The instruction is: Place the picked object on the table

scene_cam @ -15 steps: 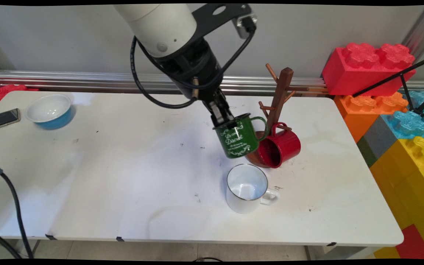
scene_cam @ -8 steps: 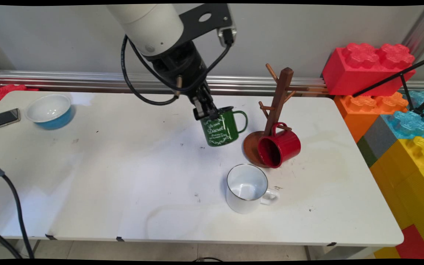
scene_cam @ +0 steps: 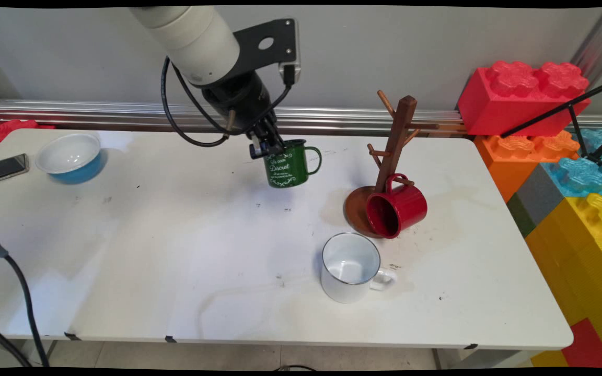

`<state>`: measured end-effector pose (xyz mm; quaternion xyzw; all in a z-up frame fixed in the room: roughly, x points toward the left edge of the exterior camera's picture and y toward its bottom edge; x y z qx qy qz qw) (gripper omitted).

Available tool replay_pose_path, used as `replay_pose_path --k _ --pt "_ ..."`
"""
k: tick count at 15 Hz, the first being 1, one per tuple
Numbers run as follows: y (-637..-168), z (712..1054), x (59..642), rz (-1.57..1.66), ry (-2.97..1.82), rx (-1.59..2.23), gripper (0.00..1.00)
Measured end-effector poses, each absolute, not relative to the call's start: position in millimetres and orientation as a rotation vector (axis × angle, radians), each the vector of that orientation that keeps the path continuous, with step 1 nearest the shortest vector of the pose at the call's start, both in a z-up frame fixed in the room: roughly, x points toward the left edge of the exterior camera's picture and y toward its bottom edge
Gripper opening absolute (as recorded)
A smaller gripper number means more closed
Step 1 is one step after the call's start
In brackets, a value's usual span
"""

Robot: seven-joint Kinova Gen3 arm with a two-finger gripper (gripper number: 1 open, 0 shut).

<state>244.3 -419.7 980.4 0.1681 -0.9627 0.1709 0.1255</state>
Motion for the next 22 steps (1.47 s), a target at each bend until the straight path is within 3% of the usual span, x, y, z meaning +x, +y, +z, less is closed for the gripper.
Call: replay_pose_path --k 22 --pt "-453 870 290 0.717 -2.806 0.267 0.0"
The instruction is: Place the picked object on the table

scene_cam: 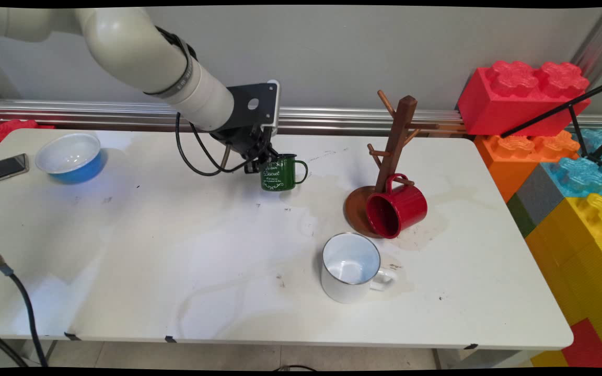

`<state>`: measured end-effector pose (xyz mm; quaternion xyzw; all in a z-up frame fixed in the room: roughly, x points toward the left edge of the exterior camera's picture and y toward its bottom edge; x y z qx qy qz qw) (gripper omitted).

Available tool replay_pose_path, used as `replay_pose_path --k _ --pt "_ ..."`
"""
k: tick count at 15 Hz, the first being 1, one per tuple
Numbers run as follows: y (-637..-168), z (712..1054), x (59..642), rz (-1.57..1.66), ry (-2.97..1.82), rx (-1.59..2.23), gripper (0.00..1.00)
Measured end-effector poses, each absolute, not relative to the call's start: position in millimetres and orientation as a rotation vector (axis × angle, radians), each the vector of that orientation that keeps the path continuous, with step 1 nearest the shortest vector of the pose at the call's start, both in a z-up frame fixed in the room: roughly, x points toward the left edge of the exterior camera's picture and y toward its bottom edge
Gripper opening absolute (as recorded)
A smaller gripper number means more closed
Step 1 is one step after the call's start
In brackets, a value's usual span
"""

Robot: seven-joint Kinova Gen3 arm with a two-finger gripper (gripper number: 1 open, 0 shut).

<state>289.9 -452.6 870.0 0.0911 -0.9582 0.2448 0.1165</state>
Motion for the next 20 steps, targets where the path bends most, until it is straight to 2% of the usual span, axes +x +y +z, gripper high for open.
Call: replay_pose_path --k 10,18,19,20 --pt "-462 837 297 0.755 -2.796 0.237 0.0" --pt "-458 823 301 0.752 -2.792 0.237 0.0" --pt "-456 822 301 0.749 -2.791 0.239 1.0" --pt "-455 821 302 0.745 -2.792 0.242 1.0"
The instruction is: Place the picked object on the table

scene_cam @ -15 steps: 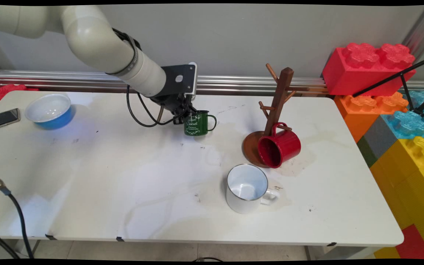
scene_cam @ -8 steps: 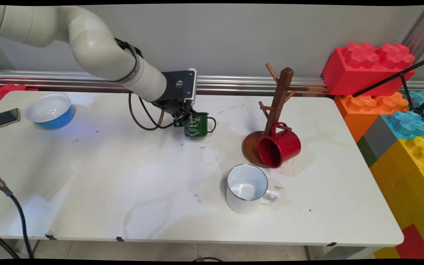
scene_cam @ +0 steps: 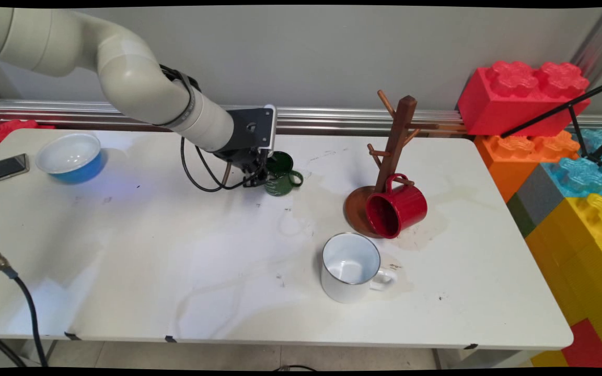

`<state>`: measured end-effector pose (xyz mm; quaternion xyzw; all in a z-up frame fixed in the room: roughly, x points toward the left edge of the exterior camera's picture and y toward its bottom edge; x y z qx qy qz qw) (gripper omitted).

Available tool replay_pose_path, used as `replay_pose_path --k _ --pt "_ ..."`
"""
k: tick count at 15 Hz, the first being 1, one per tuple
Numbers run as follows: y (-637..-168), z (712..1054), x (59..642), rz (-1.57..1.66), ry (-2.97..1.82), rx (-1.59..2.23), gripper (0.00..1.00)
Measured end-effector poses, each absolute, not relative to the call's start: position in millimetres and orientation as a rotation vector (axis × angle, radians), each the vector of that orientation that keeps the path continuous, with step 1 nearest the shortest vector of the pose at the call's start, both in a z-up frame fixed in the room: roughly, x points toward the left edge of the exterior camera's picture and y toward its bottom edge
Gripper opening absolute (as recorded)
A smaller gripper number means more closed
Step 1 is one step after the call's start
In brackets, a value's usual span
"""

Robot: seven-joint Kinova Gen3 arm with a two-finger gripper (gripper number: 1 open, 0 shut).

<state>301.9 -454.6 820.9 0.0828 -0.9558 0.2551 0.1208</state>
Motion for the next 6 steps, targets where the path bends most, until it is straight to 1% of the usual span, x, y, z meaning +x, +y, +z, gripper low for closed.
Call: replay_pose_path --k 6 --pt "-443.5 816.2 305.8 0.703 -2.794 0.266 1.0"
